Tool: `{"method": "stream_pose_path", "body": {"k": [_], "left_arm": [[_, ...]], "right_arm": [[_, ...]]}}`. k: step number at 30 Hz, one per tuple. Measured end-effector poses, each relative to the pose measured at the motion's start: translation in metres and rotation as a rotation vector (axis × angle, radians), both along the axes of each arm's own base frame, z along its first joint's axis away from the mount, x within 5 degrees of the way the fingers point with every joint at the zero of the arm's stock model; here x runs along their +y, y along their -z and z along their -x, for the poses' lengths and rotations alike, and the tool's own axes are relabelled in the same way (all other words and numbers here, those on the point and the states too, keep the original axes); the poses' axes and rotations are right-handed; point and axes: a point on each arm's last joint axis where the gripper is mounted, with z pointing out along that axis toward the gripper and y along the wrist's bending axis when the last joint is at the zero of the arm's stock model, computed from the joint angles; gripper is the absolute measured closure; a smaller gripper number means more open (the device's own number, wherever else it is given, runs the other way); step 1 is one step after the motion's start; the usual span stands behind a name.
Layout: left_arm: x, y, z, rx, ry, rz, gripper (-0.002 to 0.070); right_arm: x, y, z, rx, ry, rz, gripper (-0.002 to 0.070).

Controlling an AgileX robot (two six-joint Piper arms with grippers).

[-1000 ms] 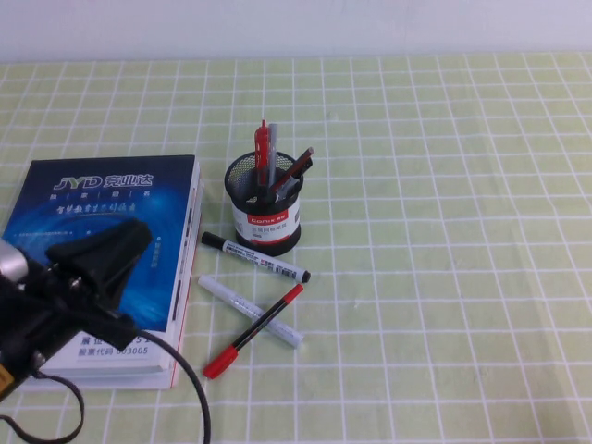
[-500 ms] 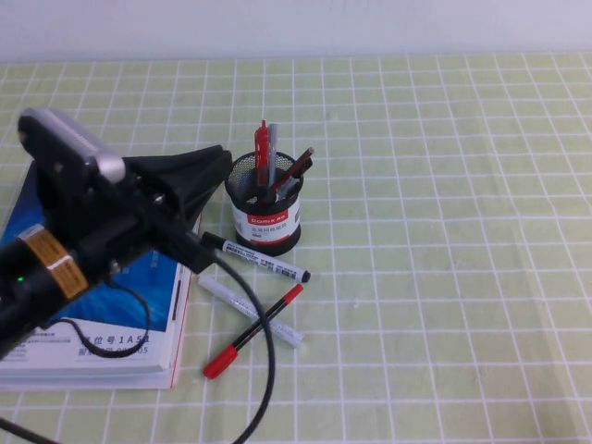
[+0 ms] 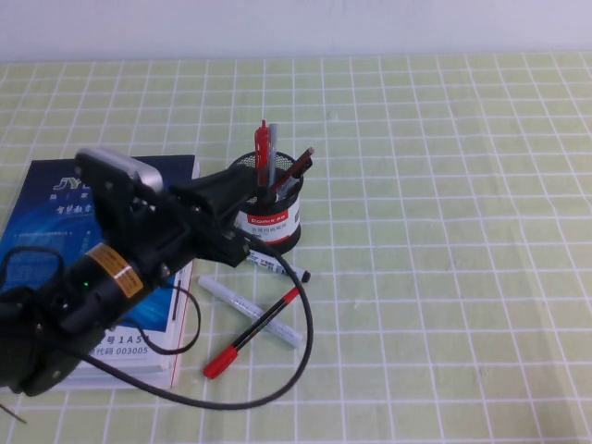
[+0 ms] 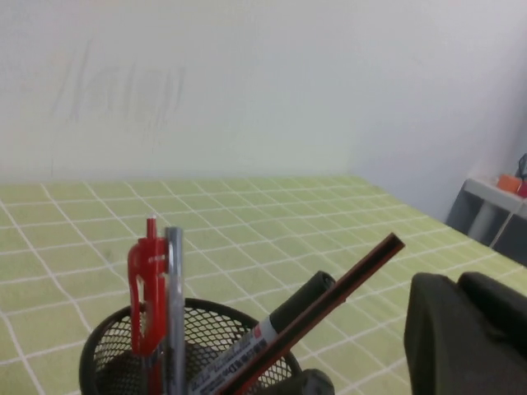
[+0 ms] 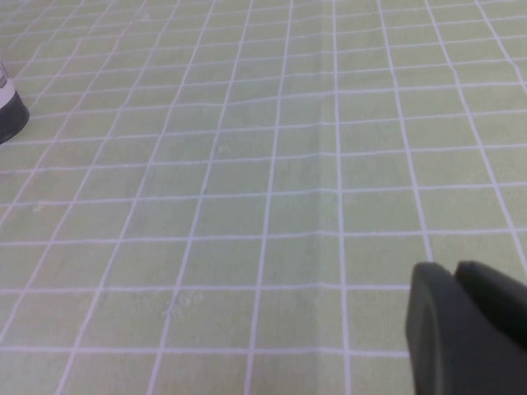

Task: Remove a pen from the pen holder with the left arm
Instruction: Pick up the pen from the pen holder

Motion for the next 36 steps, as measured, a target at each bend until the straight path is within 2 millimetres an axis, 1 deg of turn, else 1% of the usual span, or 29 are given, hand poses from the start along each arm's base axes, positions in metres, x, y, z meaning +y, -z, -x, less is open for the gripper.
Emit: {"method": "stream_pose_path", "body": {"k": [3,7,9,11,13,16,18,20,25,30,32,36], "left_arm": [[-0.004,0.005,0.000,-0.059,0.011,-0.070,0.0675],[-0.005,0.010,-0.002,-0.083,0.011,-0.113,0.0673],[-0.005,0.013,-0.002,-0.083,0.008,-0.122,0.0645],[-0.005,0.016,-0.004,-0.069,-0.003,-0.121,0.0579],[-0.004,0.020,-0.007,-0.039,-0.021,-0.103,0.0475],[-0.005,0.022,-0.013,-0.025,-0.034,-0.089,0.0337],[-0.007,0.023,-0.018,-0.028,-0.033,-0.089,0.0283],[-0.009,0.025,-0.023,-0.025,-0.033,-0.090,0.0260],[-0.013,0.030,-0.032,-0.019,-0.034,-0.091,0.0247],[-0.016,0.033,-0.039,-0.017,-0.031,-0.098,0.0251],[-0.017,0.033,-0.041,-0.017,-0.029,-0.108,0.0274],[-0.018,0.032,-0.047,-0.005,-0.038,-0.138,0.0370]], "right_arm": [[0.000,0.000,0.000,0.000,0.000,0.000,0.0692],[0.000,0.000,0.000,0.000,0.000,0.000,0.0692],[0.000,0.000,0.000,0.000,0.000,0.000,0.0691],[0.000,0.000,0.000,0.000,0.000,0.000,0.0691],[0.000,0.000,0.000,0.000,0.000,0.000,0.0691],[0.000,0.000,0.000,0.000,0.000,0.000,0.0691],[0.000,0.000,0.000,0.000,0.000,0.000,0.0691],[0.000,0.000,0.000,0.000,0.000,0.000,0.0691],[0.000,0.000,0.000,0.000,0.000,0.000,0.0691],[0.000,0.000,0.000,0.000,0.000,0.000,0.0691],[0.000,0.000,0.000,0.000,0.000,0.000,0.0692],[0.000,0.000,0.000,0.000,0.000,0.000,0.0691]]}}
